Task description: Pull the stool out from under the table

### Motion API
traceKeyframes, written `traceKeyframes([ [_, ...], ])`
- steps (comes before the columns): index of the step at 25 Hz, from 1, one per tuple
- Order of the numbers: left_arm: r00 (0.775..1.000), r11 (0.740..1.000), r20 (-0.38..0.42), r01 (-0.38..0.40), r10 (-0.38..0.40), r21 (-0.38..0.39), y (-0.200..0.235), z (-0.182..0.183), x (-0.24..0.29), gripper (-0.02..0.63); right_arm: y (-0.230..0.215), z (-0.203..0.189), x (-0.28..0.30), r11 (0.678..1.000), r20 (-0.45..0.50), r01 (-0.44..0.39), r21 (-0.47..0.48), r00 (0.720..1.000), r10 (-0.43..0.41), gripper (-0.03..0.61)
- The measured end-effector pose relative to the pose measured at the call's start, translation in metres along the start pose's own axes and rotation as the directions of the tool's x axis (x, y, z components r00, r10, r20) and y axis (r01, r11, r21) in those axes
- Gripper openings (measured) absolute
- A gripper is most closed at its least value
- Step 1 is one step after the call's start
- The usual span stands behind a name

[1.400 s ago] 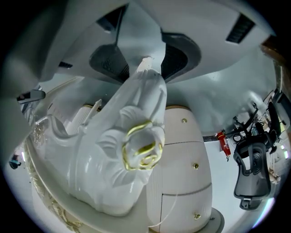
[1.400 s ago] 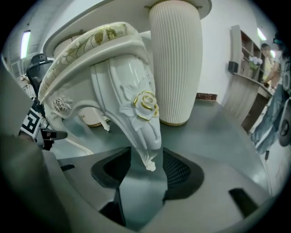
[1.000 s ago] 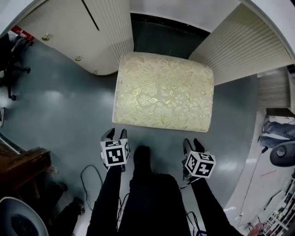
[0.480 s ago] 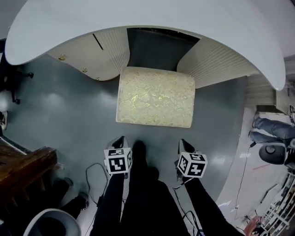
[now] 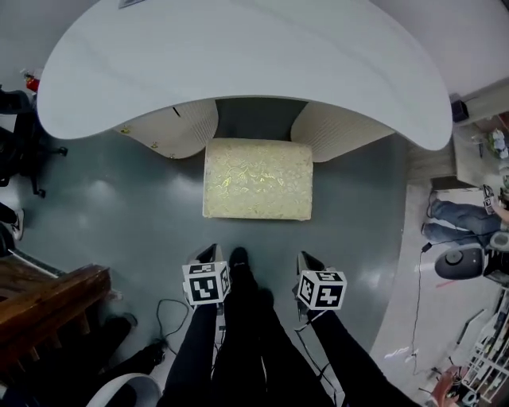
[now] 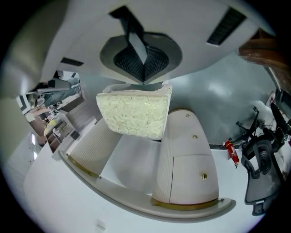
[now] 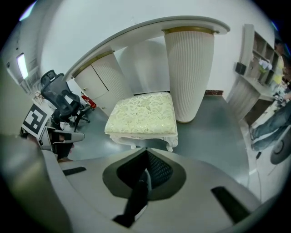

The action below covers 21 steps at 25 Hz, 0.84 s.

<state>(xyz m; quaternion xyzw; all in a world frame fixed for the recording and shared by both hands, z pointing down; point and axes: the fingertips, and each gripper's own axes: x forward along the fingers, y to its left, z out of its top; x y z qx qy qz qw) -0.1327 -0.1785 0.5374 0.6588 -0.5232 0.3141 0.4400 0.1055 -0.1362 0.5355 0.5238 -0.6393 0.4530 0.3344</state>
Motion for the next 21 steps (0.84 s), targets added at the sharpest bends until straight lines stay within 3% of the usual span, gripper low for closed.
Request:
traceKeyframes([
  [8, 1.000, 1.000, 0.001, 0.017, -0.017, 0.025, -0.037, 0.005, -0.052, 0.006, 0.017, 0.001, -0.053, 0.999, -0.007, -0.036, -0.034, 0.999, 0.036, 0.005],
  [21, 0.999, 0.999, -0.002, 0.033, -0.033, 0.019, -0.073, -0.019, -0.107, 0.006, 0.038, 0.005, -0.108, 0.993, 0.036, -0.104, -0.060, 0.994, 0.106, 0.005],
])
